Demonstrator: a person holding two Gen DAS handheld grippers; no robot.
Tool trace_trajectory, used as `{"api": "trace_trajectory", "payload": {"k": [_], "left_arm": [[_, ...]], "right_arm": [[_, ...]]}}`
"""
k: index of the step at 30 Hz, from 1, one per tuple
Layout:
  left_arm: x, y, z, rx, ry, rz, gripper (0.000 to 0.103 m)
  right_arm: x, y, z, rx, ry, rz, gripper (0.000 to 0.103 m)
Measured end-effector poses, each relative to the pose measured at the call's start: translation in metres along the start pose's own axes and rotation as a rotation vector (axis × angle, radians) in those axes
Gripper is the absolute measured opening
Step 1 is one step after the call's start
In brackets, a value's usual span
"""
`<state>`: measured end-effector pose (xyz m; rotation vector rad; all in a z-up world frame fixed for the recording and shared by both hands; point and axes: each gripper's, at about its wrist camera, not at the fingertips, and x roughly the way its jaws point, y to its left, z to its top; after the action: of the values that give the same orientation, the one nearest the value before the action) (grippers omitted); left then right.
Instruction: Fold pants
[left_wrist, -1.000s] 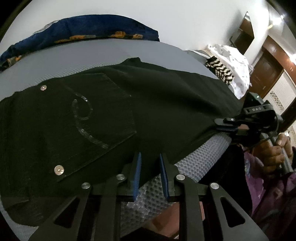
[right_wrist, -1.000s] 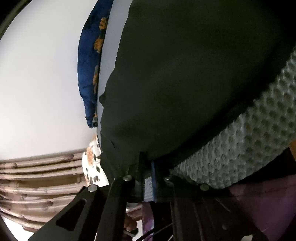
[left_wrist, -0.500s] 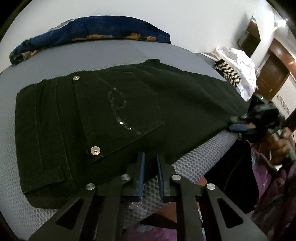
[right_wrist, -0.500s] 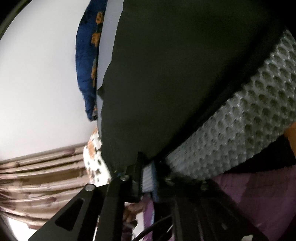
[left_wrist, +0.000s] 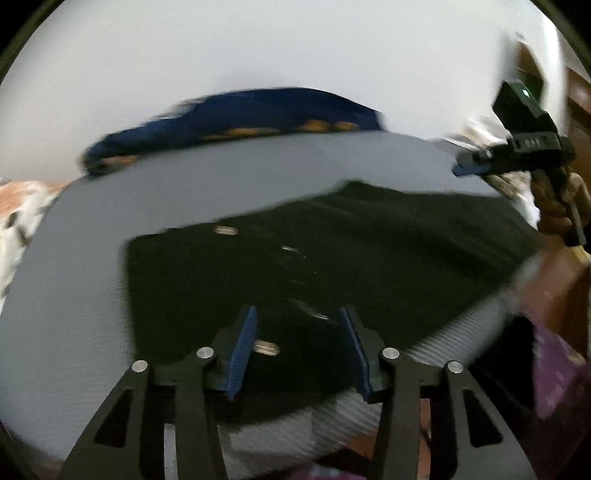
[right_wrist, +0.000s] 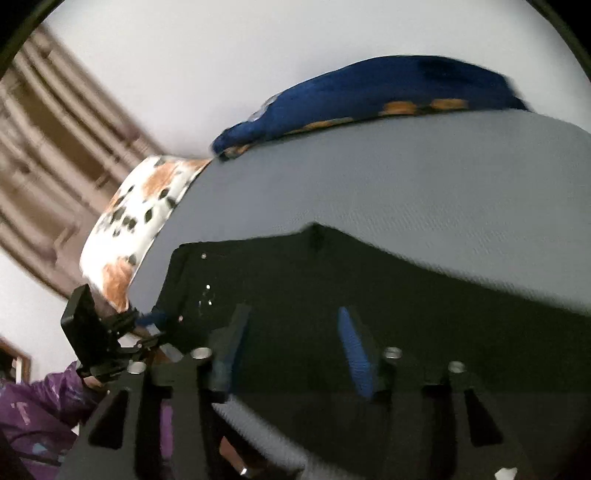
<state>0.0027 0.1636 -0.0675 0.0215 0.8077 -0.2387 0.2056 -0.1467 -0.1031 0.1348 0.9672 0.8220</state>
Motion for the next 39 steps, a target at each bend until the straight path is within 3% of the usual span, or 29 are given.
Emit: {"api": "trace_trajectory", "payload": {"k": [3, 7, 16, 21, 30, 34, 39], "left_arm": [[0.003, 0.03, -0.001, -0.122, -0.035, 0.086, 0.049], [0.01, 0.063, -0.01, -0.226, -0.018, 0.129, 0.05], [0.02, 0.072, -0.009, -0.211, -0.008, 0.181, 0.056], [0.027, 0.069, -0.011, -0.221, 0.002, 0.177, 0.057], [0.026, 0.07, -0.009, -0.219, -0.004, 0.172, 0.057], [0.029, 0.07, -0.01, -0.219, 0.003, 0.171, 0.058], [0.029, 0.067, -0.01, -0.198, 0.001, 0.182, 0.059]], "right_arm": [[0.037, 0.001, 0.028, -0.129, 0.057, -0.011, 0.031], [0.073, -0.003, 0.045, -0.221, 0.137, -0.025, 0.031], [0.124, -0.012, 0.048, -0.261, 0.312, 0.027, 0.031], [0.128, -0.002, 0.059, -0.305, 0.304, 0.074, 0.028], [0.113, -0.018, 0.07, -0.327, 0.288, 0.01, 0.029], [0.118, -0.031, 0.071, -0.293, 0.329, 0.017, 0.029], [0.135, -0.021, 0.066, -0.343, 0.374, 0.038, 0.029]]}}
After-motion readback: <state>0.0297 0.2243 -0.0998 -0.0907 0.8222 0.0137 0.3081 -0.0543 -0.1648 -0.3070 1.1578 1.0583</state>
